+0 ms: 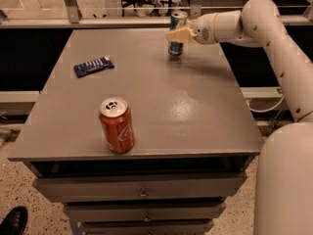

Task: Pick redbull can

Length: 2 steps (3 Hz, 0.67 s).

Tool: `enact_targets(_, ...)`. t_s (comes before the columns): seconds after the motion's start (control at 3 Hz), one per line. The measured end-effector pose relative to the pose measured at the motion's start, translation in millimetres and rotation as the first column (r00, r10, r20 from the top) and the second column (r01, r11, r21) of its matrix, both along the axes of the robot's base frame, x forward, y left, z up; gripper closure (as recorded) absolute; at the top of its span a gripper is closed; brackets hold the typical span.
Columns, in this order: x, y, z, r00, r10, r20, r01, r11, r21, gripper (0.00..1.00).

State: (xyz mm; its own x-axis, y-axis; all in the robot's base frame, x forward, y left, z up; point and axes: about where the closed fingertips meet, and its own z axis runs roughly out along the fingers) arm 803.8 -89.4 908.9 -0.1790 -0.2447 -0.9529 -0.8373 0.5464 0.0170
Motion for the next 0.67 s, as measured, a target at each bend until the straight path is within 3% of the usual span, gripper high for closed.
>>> enact_targets(0.33,-17.5,-3.4,39.6,0.9975,0.041,0.057,-0.044,0.998,0.052,0.95)
enact_targets(0.67,-18.0,-0.7,40.8,0.9971,0.047,0.059,-0.051,0.997,0.056,1.00)
